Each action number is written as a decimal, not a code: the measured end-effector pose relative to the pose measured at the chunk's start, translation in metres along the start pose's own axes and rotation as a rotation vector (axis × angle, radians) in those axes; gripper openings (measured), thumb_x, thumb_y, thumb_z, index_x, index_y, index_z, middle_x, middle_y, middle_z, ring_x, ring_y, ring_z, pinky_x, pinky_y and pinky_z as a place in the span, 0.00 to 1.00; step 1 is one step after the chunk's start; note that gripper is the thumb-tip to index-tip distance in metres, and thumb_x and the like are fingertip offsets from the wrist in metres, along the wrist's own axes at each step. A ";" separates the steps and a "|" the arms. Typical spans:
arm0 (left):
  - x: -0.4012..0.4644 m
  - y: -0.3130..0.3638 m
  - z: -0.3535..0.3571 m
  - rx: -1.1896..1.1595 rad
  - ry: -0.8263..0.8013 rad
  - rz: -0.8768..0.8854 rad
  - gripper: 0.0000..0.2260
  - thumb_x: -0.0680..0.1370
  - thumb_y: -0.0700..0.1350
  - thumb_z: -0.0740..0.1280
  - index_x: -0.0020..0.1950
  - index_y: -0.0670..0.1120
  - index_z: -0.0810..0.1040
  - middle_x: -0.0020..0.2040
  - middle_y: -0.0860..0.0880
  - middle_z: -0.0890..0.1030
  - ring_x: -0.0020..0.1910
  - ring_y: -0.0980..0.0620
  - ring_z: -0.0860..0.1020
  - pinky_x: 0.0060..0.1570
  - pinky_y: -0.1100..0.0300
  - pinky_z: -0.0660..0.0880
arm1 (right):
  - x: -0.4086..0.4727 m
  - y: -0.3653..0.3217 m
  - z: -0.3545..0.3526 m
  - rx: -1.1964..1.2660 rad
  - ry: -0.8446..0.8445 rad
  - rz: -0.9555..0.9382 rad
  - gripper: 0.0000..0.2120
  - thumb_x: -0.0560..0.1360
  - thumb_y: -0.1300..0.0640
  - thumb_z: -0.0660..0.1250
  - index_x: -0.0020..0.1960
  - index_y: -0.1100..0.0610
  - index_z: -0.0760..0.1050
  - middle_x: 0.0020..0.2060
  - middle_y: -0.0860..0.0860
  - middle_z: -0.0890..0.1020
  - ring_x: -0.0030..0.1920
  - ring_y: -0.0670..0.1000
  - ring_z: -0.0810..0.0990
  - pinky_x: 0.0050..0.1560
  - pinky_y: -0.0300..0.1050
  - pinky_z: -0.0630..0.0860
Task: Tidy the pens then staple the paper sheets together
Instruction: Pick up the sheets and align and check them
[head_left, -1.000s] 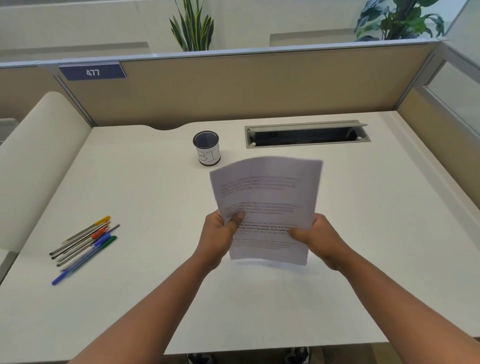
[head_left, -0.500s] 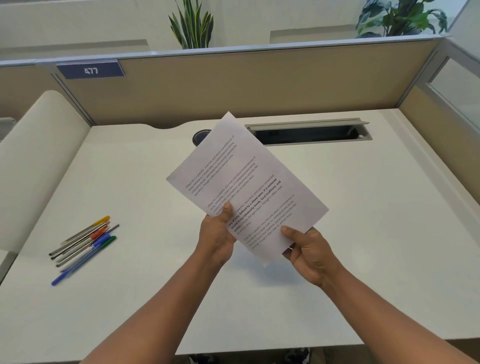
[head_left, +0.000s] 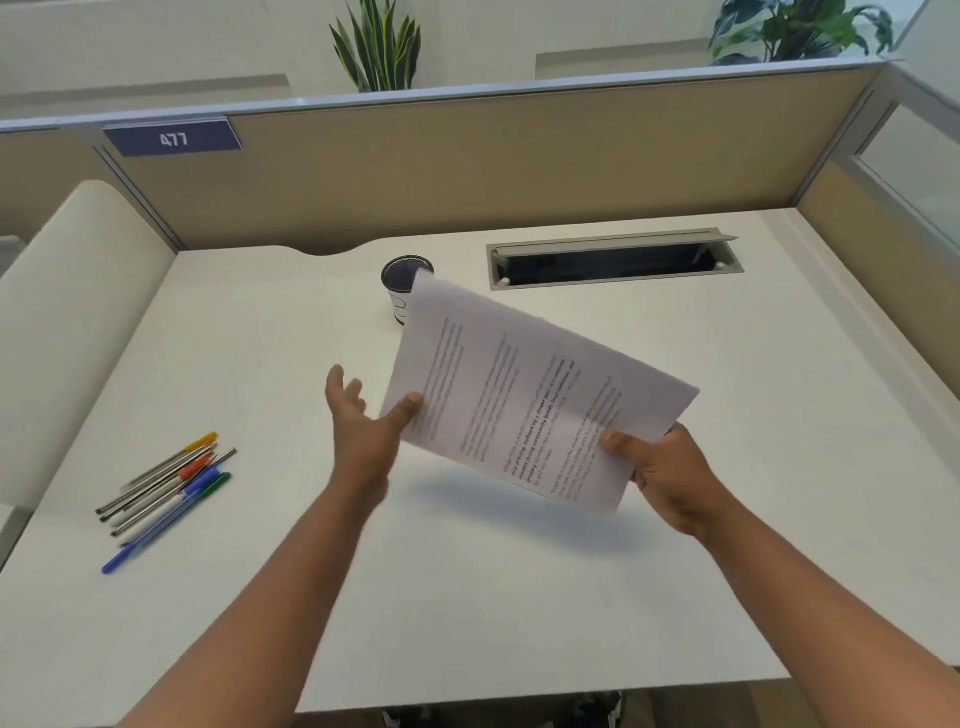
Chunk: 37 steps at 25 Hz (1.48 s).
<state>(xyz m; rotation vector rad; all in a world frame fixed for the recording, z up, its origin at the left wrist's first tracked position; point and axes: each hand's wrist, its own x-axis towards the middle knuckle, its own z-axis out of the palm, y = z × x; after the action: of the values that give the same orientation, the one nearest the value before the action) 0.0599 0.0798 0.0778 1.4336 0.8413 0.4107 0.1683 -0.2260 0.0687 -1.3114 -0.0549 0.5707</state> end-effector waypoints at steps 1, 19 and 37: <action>0.006 0.005 -0.009 0.063 -0.111 0.051 0.46 0.72 0.45 0.79 0.80 0.57 0.53 0.76 0.52 0.66 0.73 0.53 0.66 0.68 0.49 0.68 | 0.001 -0.003 -0.007 -0.076 -0.018 -0.006 0.14 0.75 0.68 0.70 0.58 0.55 0.82 0.57 0.56 0.86 0.58 0.59 0.84 0.55 0.55 0.82; -0.044 -0.062 0.035 0.069 -0.106 0.063 0.12 0.81 0.39 0.66 0.49 0.55 0.83 0.45 0.60 0.86 0.44 0.62 0.83 0.45 0.60 0.76 | -0.011 0.045 -0.004 -0.398 0.263 -0.098 0.14 0.78 0.64 0.68 0.48 0.44 0.79 0.42 0.37 0.85 0.45 0.37 0.84 0.41 0.30 0.78; -0.042 -0.061 0.033 0.093 -0.148 0.046 0.09 0.82 0.41 0.67 0.53 0.56 0.81 0.48 0.61 0.86 0.47 0.61 0.84 0.41 0.68 0.78 | -0.010 0.044 -0.011 -0.437 0.244 -0.014 0.14 0.78 0.63 0.67 0.48 0.43 0.79 0.42 0.38 0.86 0.45 0.41 0.84 0.43 0.39 0.79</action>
<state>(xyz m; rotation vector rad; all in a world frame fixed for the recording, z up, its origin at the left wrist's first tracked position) 0.0416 0.0192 0.0271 1.5518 0.7172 0.2990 0.1471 -0.2340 0.0279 -1.7972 0.0140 0.3931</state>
